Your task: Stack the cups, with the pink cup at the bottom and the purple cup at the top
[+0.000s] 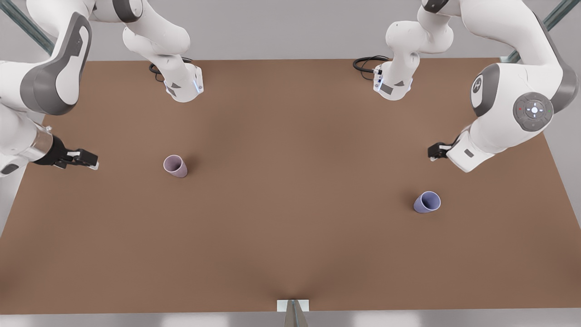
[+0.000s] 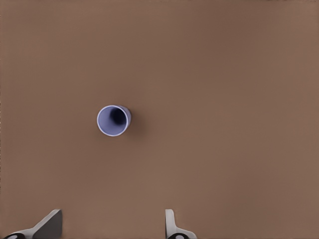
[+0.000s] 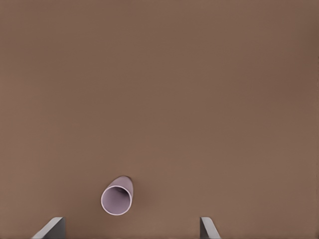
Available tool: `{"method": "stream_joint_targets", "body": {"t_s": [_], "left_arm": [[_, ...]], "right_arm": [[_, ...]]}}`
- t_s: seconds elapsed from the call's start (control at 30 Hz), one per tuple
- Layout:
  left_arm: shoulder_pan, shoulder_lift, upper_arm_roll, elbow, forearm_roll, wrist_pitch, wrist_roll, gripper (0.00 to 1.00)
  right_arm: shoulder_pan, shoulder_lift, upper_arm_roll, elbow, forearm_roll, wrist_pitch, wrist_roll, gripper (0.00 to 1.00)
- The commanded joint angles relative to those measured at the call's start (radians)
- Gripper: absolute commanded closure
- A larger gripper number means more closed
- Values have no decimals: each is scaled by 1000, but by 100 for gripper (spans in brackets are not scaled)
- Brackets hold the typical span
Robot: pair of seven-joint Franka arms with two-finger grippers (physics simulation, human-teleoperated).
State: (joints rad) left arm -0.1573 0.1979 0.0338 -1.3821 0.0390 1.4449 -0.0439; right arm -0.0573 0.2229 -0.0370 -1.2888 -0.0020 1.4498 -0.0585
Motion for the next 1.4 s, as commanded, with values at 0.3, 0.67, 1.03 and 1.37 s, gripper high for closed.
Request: {"method": "stream_joint_targets", "body": {"t_s": [0.3, 0.67, 1.03, 1.37], "left_arm": [[1, 38, 1, 2, 1, 62, 13, 0], [1, 51, 3, 0, 1, 63, 13, 0], [-1, 58, 3, 0, -1, 65, 13, 0], [1, 60, 3, 0, -1, 65, 13, 0]], "right_arm": [[59, -94, -11, -501, 25, 402, -126, 0], [99, -86, -11, -909, 47, 843, -274, 0], [103, -77, -12, -1063, 45, 972, -320, 0], [106, -59, -11, -1100, 45, 986, -354, 29]]}}
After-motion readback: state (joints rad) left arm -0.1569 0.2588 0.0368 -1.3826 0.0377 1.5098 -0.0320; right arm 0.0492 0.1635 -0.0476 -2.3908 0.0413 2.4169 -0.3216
